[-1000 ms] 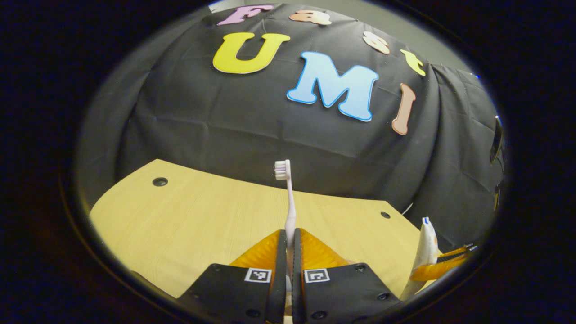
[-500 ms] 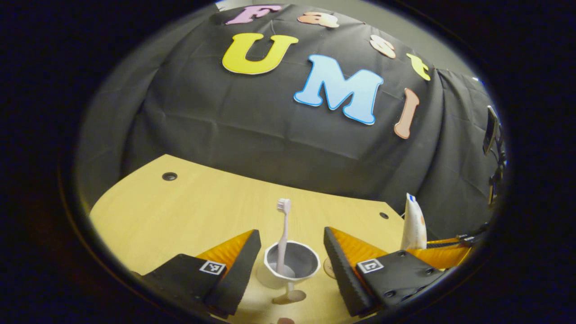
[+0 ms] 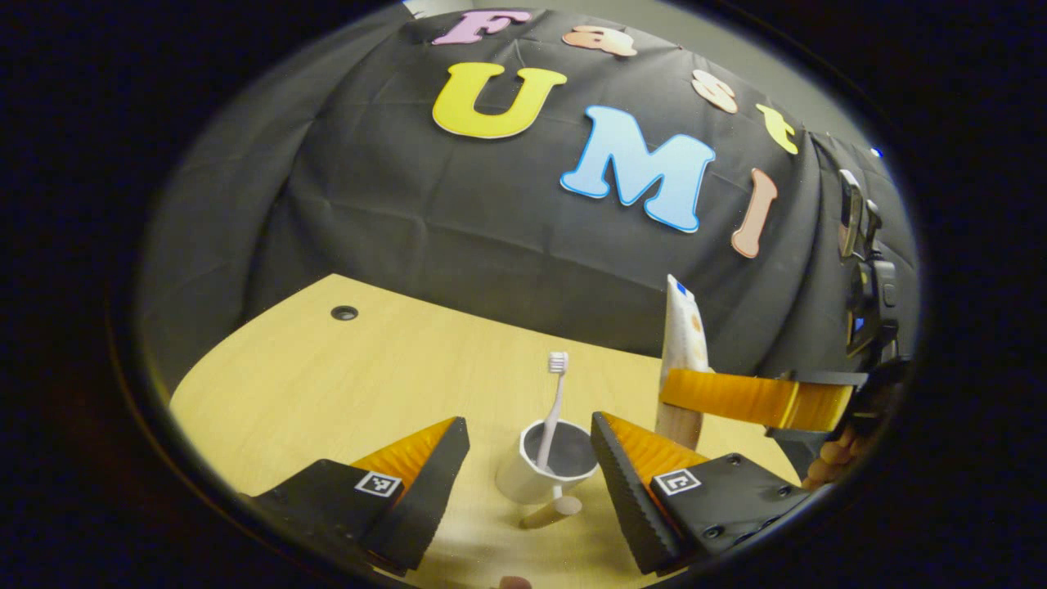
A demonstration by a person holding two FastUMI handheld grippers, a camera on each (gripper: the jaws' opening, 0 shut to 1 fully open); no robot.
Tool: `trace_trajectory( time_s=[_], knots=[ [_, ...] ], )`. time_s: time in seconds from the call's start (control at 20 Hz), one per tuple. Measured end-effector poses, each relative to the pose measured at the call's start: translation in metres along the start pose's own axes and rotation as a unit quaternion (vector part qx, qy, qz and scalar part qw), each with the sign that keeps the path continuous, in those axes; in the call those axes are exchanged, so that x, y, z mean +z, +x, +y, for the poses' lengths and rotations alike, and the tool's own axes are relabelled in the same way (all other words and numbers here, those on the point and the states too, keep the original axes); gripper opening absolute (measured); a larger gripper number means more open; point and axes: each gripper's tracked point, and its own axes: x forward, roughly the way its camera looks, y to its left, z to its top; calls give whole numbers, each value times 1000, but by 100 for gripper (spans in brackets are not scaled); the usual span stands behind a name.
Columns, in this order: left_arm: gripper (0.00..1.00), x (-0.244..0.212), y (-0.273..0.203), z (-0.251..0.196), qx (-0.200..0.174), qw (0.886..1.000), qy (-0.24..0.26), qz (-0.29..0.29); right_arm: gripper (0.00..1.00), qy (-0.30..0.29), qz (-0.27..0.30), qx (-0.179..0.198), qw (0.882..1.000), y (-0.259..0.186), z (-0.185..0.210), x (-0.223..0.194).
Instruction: Put the toothbrush and toothpaste on the desktop into the cup, then pick up the cup and place it on the coaster on the desktop.
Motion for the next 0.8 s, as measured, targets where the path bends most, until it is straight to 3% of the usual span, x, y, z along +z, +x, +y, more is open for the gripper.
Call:
trace_trajectory(
  time_s=[0.15,0.35,0.4,0.45,0.75,0.8],
  knots=[
    [96,-2,-5,4,1,1000,-13,4,21,-9,-7,7,1000,21,7,2],
    [100,-6,-13,12,1,1000,-29,11,21,-31,-11,1,999,50,10,-5],
    [96,-8,-14,16,3,999,-29,13,21,-38,-9,-2,999,55,10,-7],
    [100,-8,-15,21,6,999,-30,14,21,-44,-7,-6,999,58,10,-11],
    [100,-14,-18,34,14,999,-44,19,23,-62,20,-23,998,70,8,-29],
    [96,-15,-19,34,14,999,-44,19,23,-68,24,-22,997,68,9,-32]
  ],
)
